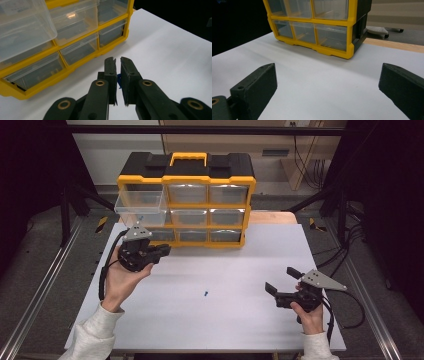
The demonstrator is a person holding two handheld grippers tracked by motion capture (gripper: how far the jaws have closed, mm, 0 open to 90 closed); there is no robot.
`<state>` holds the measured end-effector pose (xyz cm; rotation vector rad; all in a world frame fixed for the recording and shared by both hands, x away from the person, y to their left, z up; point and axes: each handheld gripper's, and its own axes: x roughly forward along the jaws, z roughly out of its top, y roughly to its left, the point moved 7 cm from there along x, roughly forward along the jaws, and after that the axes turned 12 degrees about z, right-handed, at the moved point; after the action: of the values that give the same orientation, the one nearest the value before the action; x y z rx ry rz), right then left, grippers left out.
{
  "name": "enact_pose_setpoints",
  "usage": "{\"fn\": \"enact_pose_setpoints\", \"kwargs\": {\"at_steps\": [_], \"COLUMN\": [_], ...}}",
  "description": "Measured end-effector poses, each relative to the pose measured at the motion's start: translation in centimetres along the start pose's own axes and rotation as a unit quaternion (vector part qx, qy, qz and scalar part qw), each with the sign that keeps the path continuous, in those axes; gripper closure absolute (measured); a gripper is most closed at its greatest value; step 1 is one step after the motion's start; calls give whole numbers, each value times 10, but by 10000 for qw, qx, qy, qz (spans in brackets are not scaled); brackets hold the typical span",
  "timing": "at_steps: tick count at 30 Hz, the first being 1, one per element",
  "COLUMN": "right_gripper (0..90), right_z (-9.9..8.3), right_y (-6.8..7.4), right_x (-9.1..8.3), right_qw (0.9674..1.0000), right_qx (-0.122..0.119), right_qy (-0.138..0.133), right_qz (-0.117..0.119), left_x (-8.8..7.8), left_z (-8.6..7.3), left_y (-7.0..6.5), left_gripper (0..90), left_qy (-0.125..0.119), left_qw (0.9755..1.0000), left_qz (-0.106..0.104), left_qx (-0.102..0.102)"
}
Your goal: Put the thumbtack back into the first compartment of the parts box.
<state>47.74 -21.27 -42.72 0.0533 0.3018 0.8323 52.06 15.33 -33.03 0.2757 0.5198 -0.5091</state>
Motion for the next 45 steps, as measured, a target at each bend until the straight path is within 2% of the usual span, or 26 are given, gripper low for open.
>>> {"fn": "enact_pose_setpoints", "kwargs": {"at_steps": [6, 11, 26, 27, 30, 32, 34, 38, 39, 45], "right_gripper": [21, 22, 22, 22, 22, 22, 22, 22, 22, 22], "right_z": [0, 0, 0, 0, 0, 1, 1, 1, 1, 1], "right_y": [0, -1, -1, 0, 0, 0, 0, 0, 0, 0], "right_x": [0, 0, 0, 0, -1, 0, 0, 0, -1, 0], "right_qw": [10000, 10000, 10000, 10000, 10000, 10000, 10000, 10000, 10000, 10000], "right_qx": [-6, 3, -4, -2, 6, 35, 16, 23, 17, 34], "right_qy": [-5, -6, -8, -11, -14, -40, -32, -68, -60, -47], "right_qz": [-6, -14, -4, -1, 9, 9, -1, 11, -5, 14], "left_x": [-4, -11, -31, -31, -35, -37, -40, -43, -44, -47], "left_z": [8, 17, 41, 42, 48, 51, 55, 63, 64, 75], "left_y": [4, 8, 24, 25, 28, 28, 30, 34, 35, 40], "left_gripper": [834, 834, 834, 834, 835, 835, 834, 834, 835, 834], "left_qy": [-23, -134, -263, -259, -299, -317, -290, -350, -319, -377], "left_qw": [9999, 9998, 9987, 9988, 9982, 9984, 9982, 9980, 9979, 9973], "left_qz": [74, 97, 379, 380, 448, 443, 467, 496, 510, 607], "left_qx": [63, 74, 230, 149, 249, 171, 225, 168, 219, 147]}}
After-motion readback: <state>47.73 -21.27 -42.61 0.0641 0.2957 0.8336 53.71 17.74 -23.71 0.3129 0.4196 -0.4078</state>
